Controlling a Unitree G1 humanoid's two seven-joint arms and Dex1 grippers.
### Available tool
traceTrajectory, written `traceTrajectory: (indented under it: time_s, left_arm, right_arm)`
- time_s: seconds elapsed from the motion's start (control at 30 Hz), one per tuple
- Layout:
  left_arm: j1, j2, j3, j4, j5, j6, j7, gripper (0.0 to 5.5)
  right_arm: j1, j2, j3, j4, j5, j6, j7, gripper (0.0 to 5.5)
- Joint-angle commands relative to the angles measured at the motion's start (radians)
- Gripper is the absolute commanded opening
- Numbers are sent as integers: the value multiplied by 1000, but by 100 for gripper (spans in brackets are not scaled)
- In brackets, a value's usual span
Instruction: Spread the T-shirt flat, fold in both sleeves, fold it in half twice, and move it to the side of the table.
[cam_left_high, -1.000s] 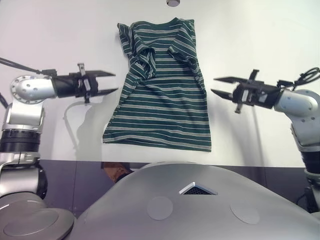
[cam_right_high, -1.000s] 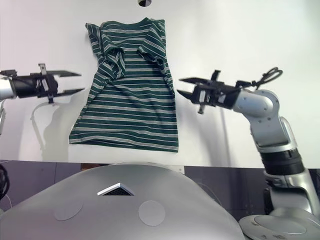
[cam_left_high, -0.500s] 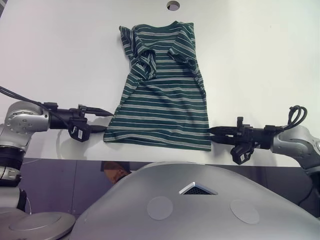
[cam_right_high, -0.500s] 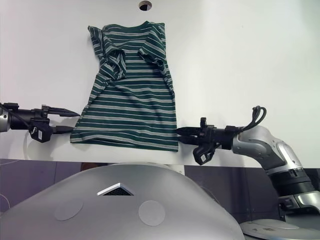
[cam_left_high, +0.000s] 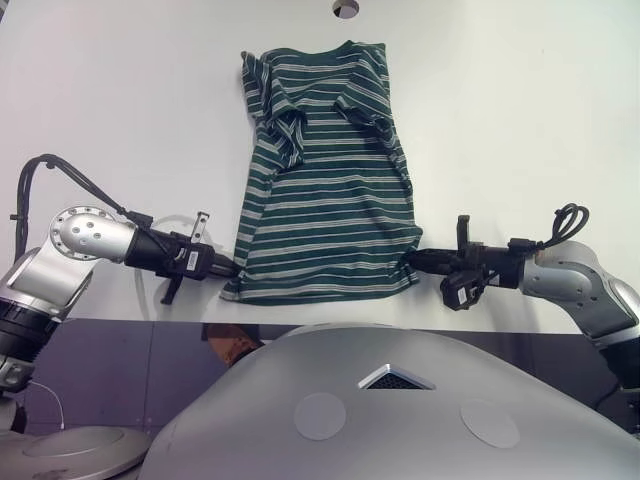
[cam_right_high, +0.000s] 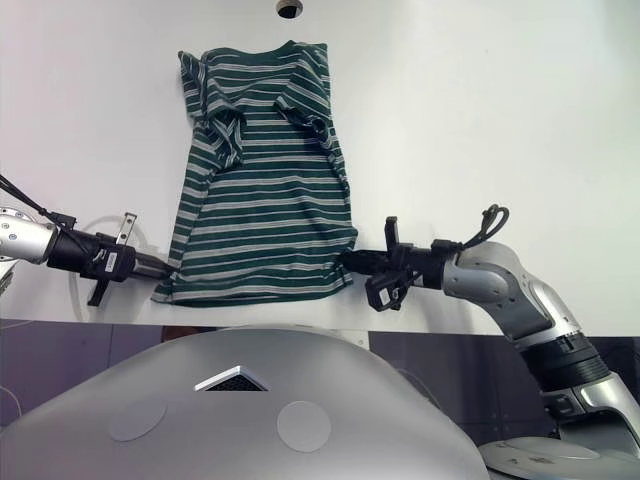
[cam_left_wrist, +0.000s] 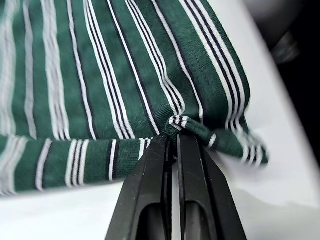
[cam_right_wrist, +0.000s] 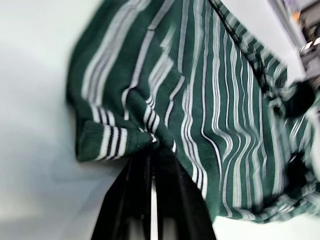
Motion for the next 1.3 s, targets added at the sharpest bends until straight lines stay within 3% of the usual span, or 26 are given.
traceTrajectory:
  time_s: [0.03,0.13,0.23,0.37,0.53,0.73,0.87,1.1,1.2,1.3]
  left_arm:
    - [6,67,15,-90,-194,393,-86,2]
    - [-41,0,91,-13,-296,528,-84,2]
    - [-184,-109,175,141,-374,675,-40,2]
    - [-423,-280,232,364,-342,807,115,2]
    - [-671,-485,298,624,-269,857,344,2]
    - [-737,-557,432,740,-254,851,454,2]
    - [-731,-557,545,731,-296,896,467,2]
    - [-685,-595,559,751,-220,882,542,2]
    - [-653,-609,543,768,-161,832,577,0]
    - [-642,-620,527,813,-88,755,612,72]
  right_arm:
    - [58,-121,18,-180,341,399,205,0]
    - [-34,-77,-50,-225,570,634,203,0]
    - [-266,52,-149,-115,761,838,119,0]
    - [-653,287,-144,237,739,966,27,0]
    - [-938,483,-90,770,518,870,-44,0]
    - [-1077,612,-171,1118,430,712,-106,0]
    - [-1128,642,-213,1221,396,661,-113,0]
    - [-1173,694,-216,1333,293,617,-148,0]
    - [-1188,718,-243,1366,279,608,-189,58]
    - [-1201,718,-294,1385,282,561,-274,109]
